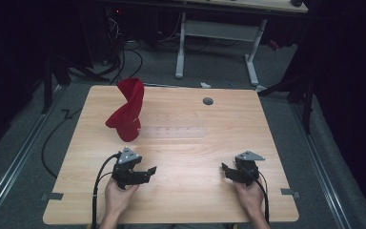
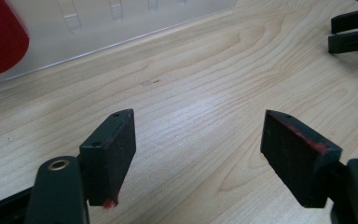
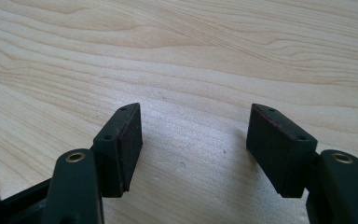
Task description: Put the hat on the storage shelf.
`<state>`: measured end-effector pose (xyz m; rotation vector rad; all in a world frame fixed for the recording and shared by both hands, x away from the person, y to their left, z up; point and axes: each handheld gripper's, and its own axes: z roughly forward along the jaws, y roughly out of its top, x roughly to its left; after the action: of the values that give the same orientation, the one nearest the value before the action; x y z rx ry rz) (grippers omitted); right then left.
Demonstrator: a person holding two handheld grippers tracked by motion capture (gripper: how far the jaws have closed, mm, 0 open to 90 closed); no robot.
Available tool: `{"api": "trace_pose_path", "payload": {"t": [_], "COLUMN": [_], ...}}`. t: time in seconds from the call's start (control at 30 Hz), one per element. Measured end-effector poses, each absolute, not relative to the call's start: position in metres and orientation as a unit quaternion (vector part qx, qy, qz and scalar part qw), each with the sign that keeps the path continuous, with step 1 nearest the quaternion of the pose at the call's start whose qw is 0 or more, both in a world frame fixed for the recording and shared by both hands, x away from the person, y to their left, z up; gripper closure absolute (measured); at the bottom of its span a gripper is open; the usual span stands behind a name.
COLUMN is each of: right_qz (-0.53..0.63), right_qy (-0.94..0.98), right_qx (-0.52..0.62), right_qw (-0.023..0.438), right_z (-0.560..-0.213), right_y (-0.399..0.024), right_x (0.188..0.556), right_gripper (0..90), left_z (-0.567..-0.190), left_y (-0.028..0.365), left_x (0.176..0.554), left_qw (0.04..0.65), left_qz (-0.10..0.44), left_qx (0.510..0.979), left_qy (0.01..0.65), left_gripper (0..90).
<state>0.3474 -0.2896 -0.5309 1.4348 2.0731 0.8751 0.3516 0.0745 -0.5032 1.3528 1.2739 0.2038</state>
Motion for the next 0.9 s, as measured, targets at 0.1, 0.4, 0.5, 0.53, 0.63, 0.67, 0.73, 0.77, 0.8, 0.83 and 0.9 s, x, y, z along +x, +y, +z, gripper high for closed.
{"api": "trace_pose_path", "payload": {"t": [0.1,0.4,0.5,0.53,0.63,0.67,0.73,0.77,0.8,0.83,0.9], "right_qz": [0.319,0.319,0.319,0.319,0.319,0.319,0.319,0.319,0.319,0.319,0.319], "right_qy": [0.755,0.755,0.755,0.755,0.755,0.755,0.755,0.755,0.755,0.755,0.755], "right_qx": [0.523,0.523,0.523,0.523,0.523,0.523,0.523,0.523,0.522,0.523,0.523], "right_qw": [0.234,0.234,0.234,0.234,0.234,0.234,0.234,0.234,0.234,0.234,0.234], "right_z": [-0.531,-0.531,-0.531,-0.531,-0.531,-0.531,-0.531,-0.531,-0.531,-0.531,-0.531], "right_y": [-0.290,-0.290,-0.290,-0.290,-0.290,-0.290,-0.290,-0.290,-0.290,-0.290,-0.290], "right_x": [0.347,0.347,0.347,0.347,0.347,0.347,0.347,0.347,0.347,0.347,0.347], "right_gripper": [35.9,35.9,35.9,35.9,35.9,35.9,35.9,35.9,35.9,35.9,35.9], "left_z": [-0.509,-0.520,-0.521,-0.522,-0.524,-0.525,-0.528,-0.529,-0.530,-0.530,-0.531], "left_y": [0.071,0.065,0.063,0.063,0.062,0.062,0.061,0.061,0.061,0.060,0.060], "left_x": [0.354,0.360,0.362,0.363,0.366,0.367,0.370,0.371,0.372,0.372,0.373], "left_qw": [0.583,0.572,0.573,0.573,0.573,0.573,0.571,0.570,0.571,0.572,0.572], "left_qz": [0.094,0.104,0.107,0.108,0.110,0.110,0.111,0.113,0.114,0.114,0.119], "left_qx": [0.593,0.602,0.600,0.599,0.598,0.597,0.597,0.597,0.595,0.594,0.594], "left_qy": [0.547,0.547,0.548,0.548,0.549,0.550,0.552,0.553,0.554,0.554,0.553], "left_gripper": [27.0,27.7,28.2,28.5,28.8,29.0,29.1,29.1,29.1,29.1,29.2]}}
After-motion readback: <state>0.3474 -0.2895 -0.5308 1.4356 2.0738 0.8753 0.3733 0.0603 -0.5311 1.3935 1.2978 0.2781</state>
